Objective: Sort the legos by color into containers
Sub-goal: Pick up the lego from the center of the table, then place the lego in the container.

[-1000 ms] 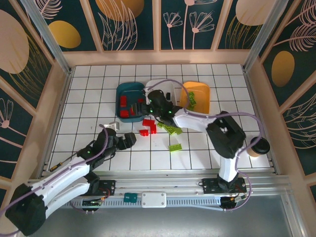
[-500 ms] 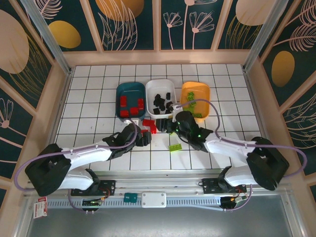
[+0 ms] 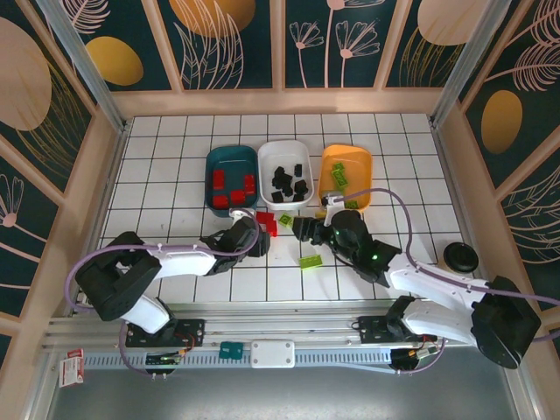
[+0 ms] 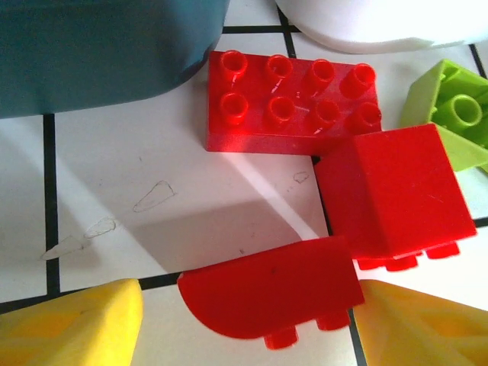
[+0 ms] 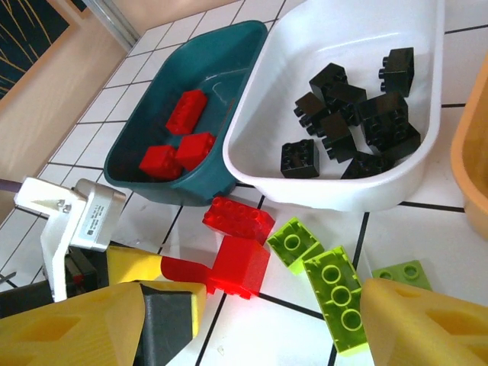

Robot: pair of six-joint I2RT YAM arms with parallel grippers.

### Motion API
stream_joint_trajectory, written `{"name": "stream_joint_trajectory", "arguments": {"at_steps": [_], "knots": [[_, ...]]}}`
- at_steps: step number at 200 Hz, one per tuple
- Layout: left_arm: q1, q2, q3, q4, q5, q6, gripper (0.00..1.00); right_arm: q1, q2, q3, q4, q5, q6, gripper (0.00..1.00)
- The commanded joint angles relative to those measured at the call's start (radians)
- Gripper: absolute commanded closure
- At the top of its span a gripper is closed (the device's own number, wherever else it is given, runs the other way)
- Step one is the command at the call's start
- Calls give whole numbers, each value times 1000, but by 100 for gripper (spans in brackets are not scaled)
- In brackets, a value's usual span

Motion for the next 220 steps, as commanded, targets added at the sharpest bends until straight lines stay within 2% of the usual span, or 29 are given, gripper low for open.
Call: {"name": "stream_joint_trajectory", "arguments": {"at_steps": [1,44,67,96,116,136,165,220], "knots": [[-5,21,26,30,-36,0,33,-3,-38,-13,-22,41,14,25],[-5,19,24,34,-36,-3,52,-3,-63,-25,-32,45,17,25],[-4,-47,-2,20,-22,-23,60,-3,-70,-27,-38,48,17,25],[-4,-209,-35,-33,-6,-45,62,-3,-82,-35,-33,46,21,25],[2,-312,-5,-122,-41,-24,61,-2,-85,-44,-21,34,27,25],[80,-355,55,-176,-26,12,60,0,-78,-49,-13,22,33,25],[241,-293,137,-167,49,50,61,5,-69,-57,-14,22,43,25],[367,-13,328,-148,98,76,63,26,-83,-73,-70,34,68,25]]}}
